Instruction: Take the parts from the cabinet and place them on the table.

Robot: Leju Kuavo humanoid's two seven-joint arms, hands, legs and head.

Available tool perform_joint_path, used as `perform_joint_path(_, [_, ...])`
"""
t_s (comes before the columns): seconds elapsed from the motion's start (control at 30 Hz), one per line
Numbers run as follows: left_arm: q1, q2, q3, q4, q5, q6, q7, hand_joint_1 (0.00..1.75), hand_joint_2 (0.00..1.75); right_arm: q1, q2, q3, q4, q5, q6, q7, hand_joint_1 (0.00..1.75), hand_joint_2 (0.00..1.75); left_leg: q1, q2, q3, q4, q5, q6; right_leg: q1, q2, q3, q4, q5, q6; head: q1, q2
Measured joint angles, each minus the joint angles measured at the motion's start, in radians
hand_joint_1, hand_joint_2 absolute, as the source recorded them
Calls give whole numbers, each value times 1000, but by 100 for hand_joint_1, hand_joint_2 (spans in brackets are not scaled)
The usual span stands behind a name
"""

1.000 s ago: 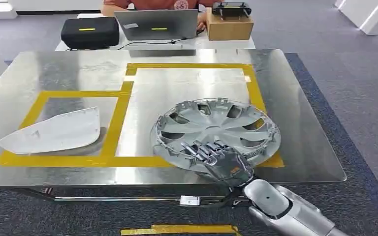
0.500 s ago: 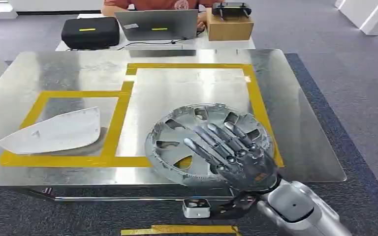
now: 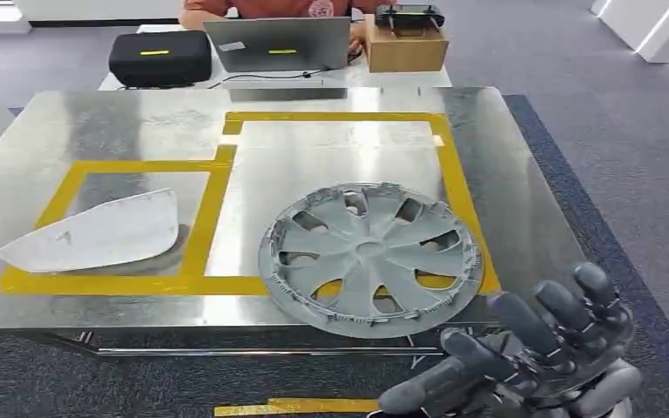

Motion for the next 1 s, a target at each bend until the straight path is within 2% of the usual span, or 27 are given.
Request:
perform_joint_path(0.5, [0,-2,0,0,0,-1,-1,0,0,21,26,-34,-28,13,0,-2,0,0,0,0,0,0,0,0,0,0,0,0,0,0,0,0])
perform_joint_path(0.53, [0,-2,0,0,2,0,-1,0,0,23,27,-35,-30,14,0,-2,0,0,-3,0,-1,6,-3,6,-3,0,0,-2,2,5,0,0])
perform_joint_path(0.63, [0,-2,2,0,6,2,3,0,0,32,32,-39,-33,16,0,-2,0,0,-5,0,-1,7,-5,13,-5,0,2,-3,2,10,0,0])
perform_joint_path(0.7, [0,-5,2,0,6,2,4,0,0,32,34,-41,-38,17,0,-2,0,0,-4,1,3,-7,11,24,-4,2,5,-8,12,19,-1,0])
perform_joint_path(0.73, [-1,-6,2,0,6,2,5,0,0,34,34,-43,-40,18,0,-2,0,0,5,8,9,-24,23,25,-6,-2,-3,0,-4,19,-1,0])
perform_joint_path(0.77, [-3,-6,2,0,6,2,5,0,0,33,34,-46,-41,18,0,-2,0,0,5,9,10,-33,28,29,-4,-11,-14,24,-37,25,5,0])
perform_joint_path(0.83, [-2,-9,2,0,6,2,5,0,0,35,34,-47,-41,18,0,-2,0,0,6,14,1,-31,32,32,-11,-17,-69,179,-132,35,9,0])
perform_joint_path(0.87, [-1,-10,2,0,7,2,7,0,0,37,34,-48,-41,18,0,-2,0,0,6,18,-3,-31,34,31,-15,-18,-96,253,-165,41,8,0])
perform_joint_path(0.9, [0,-10,3,0,7,2,8,0,0,39,34,-49,-41,18,0,-2,0,0,7,20,-6,-31,36,28,-19,-19,-104,288,-172,46,8,0])
perform_joint_path(0.93, [1,-10,3,0,7,2,8,0,0,41,34,-49,-41,18,0,-2,0,0,9,22,-9,-30,39,24,-23,-21,-90,276,-156,51,8,0])
perform_joint_path(0.97, [1,-12,3,0,7,2,9,0,0,43,34,-49,-41,18,0,-2,0,0,12,23,-13,-28,42,20,-28,-23,-51,219,-123,57,8,0])
perform_joint_path(1.0, [1,-14,3,0,7,3,10,0,0,44,34,-49,-41,18,0,-2,0,0,17,23,-18,-23,44,15,-33,-28,5,127,-84,64,8,0])
